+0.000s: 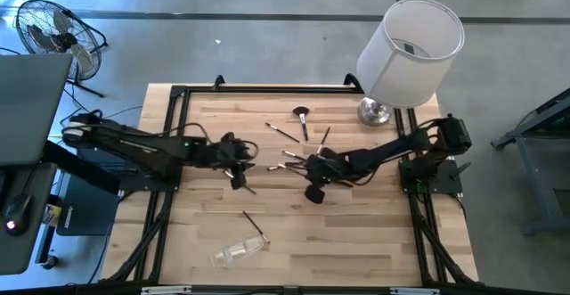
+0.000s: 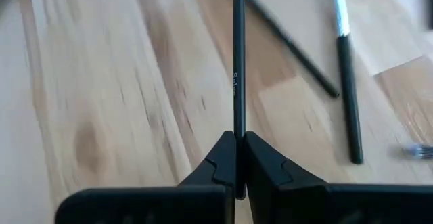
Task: Pick & Place Makeup Supplies
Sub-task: Put the silver makeup brush into the transparent organizer
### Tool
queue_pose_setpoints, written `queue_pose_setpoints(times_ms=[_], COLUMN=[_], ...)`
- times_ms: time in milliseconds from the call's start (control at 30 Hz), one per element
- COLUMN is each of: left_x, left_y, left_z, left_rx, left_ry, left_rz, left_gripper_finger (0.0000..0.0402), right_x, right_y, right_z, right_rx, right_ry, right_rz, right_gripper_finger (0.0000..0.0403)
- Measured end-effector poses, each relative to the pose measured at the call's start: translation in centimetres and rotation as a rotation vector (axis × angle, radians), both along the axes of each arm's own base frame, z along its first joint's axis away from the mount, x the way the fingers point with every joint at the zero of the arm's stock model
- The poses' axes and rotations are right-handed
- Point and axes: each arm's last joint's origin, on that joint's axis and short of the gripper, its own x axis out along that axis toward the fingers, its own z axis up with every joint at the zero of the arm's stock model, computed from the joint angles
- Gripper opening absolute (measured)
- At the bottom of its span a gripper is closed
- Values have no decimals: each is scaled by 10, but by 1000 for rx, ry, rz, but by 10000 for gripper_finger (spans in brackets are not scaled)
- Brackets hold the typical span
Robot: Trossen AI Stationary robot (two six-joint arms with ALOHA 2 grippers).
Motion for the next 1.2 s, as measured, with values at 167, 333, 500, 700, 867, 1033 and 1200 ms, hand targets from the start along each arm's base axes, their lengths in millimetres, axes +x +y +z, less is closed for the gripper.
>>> queue_pose_setpoints(times_ms=[167,333,500,700,867,1033,1200], left_x=[-6,-1,3,6,10,14,17], left_y=[0,0,0,-1,-2,-2,-2], left_z=[2,11,17,31,48,67,79], left_rx=[-27,-27,-3,-16,6,18,18], left_ry=[-193,-311,-394,-535,-609,-661,-695], left_rz=[7,-7,-9,-16,-43,-47,-41], left_gripper_finger=[112,112,112,113,125,155,188], right_x=[-6,-14,-21,-24,-13,-7,-1], right_y=[16,22,20,16,12,12,6], right_z=[13,19,28,43,58,70,78], right_rx=[-71,-41,-25,-59,-114,-194,-210], right_ry=[-196,-432,-730,-918,-949,-982,-1009], right_rz=[-160,-240,-325,-253,-150,-69,-15], right_gripper_finger=[6,6,6,5,5,7,8])
